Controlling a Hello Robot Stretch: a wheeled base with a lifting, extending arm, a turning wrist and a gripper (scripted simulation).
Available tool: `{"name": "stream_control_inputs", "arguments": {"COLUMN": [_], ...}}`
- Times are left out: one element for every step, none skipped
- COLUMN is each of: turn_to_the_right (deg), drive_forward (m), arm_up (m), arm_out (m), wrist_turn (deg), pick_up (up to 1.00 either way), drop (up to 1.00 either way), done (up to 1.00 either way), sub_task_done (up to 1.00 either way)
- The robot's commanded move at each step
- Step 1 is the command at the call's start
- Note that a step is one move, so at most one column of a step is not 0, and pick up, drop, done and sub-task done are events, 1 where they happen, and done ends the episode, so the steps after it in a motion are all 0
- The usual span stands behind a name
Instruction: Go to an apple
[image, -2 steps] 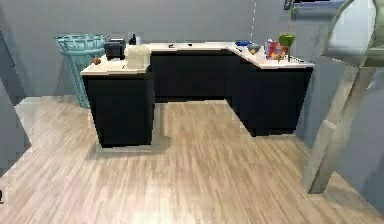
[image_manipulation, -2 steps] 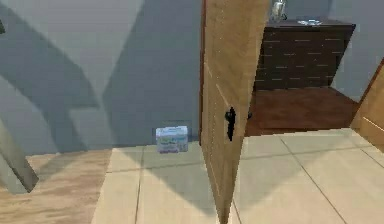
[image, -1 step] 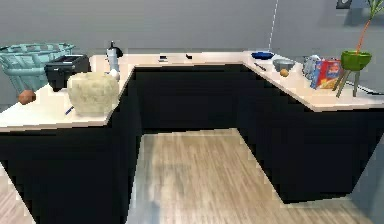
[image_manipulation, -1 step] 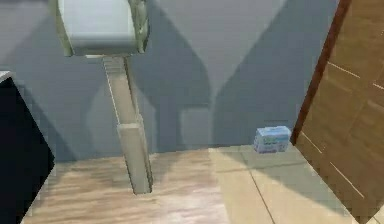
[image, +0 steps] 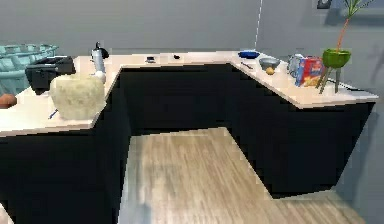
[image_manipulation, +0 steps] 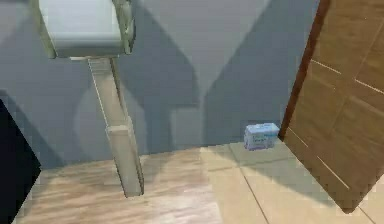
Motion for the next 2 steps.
{"name": "stream_control_inputs", "arguments": {"turn_to_the_right": [0.0,0.0], "drive_forward": [1.0,0.65], "arm_up": [0.0,0.0], "arm_out": [0.0,0.0], "wrist_turn": [0.0,0.0], "pick_up": [0.0,0.0], "drop": [0.0,0.0], "done": [0.0,0.0], "sub_task_done": [0.0,0.0]}}
